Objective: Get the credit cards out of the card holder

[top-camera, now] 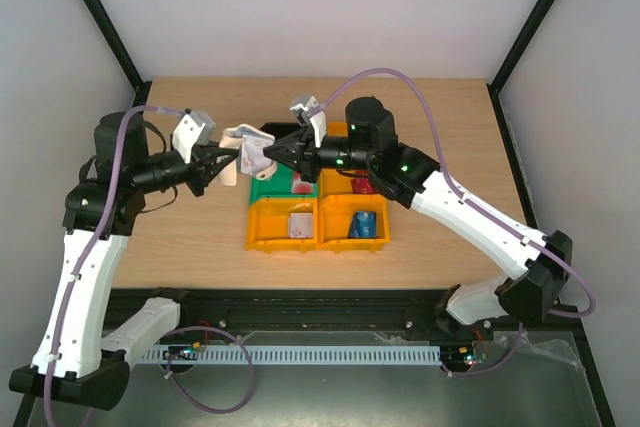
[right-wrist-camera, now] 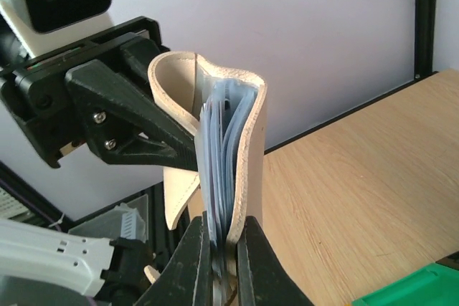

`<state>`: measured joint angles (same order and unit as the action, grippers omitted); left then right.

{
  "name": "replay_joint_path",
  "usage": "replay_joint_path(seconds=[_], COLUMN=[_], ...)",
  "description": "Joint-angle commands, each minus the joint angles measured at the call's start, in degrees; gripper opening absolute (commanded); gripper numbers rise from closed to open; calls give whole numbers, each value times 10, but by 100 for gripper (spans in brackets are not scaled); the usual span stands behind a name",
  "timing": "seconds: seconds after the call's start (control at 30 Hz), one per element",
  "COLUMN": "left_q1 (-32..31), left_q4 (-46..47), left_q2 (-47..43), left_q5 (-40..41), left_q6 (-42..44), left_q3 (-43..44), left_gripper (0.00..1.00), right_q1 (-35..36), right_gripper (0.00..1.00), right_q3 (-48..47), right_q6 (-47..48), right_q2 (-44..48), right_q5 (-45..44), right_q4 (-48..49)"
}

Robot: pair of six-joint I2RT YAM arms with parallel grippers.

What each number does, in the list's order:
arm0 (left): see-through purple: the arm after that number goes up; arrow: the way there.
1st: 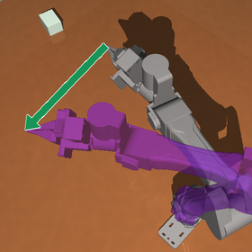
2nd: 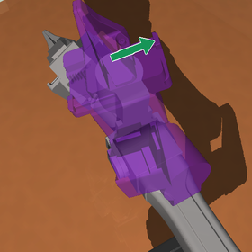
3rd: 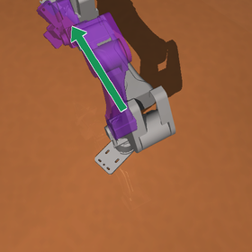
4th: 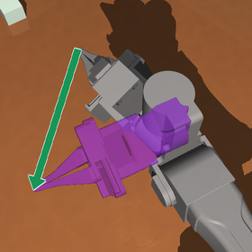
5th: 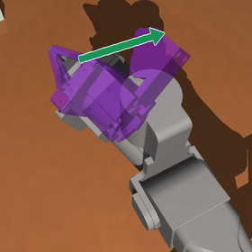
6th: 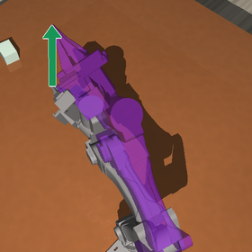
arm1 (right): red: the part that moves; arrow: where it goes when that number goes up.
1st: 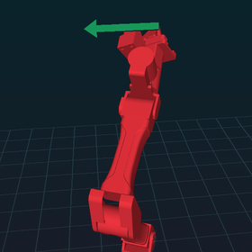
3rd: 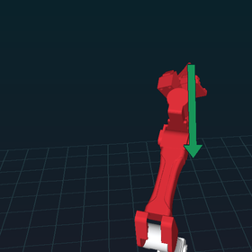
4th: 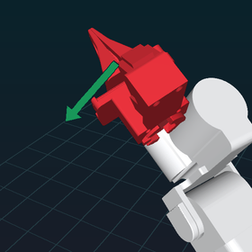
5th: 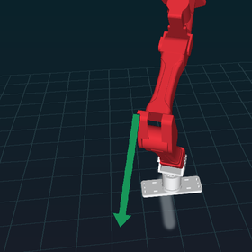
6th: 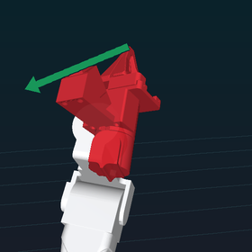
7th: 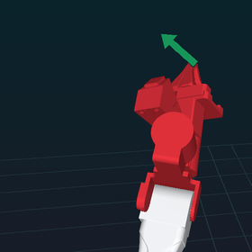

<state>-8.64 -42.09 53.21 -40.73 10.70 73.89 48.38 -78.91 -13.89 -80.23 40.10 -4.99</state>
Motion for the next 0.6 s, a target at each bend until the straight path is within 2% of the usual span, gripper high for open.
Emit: replay_joint_path(seconds=[0.0,0.1,0.2,0.27,0.57], left_q1=[14,17,19,20,24], left_q4=[-43,-68,-73,-74,-81], left_q2=[-3,-5,-6,-4,-4], left_q5=[-116,-175,-199,-207,-252], left_q6=[28,49,51,54,56], left_q3=[3,6,6,5,12], left_gripper=[2,2,2,2,2], right_q1=[0,0,0,0,0], right_gripper=[2,3,24,32,41], right_q3=[-16,-6,20,39,54], right_q6=[49,74,76,66,54], right_q2=[35,47,62,71,59], right_q5=[52,72,102,109,107], right_q4=[-29,-32,0,29,43])
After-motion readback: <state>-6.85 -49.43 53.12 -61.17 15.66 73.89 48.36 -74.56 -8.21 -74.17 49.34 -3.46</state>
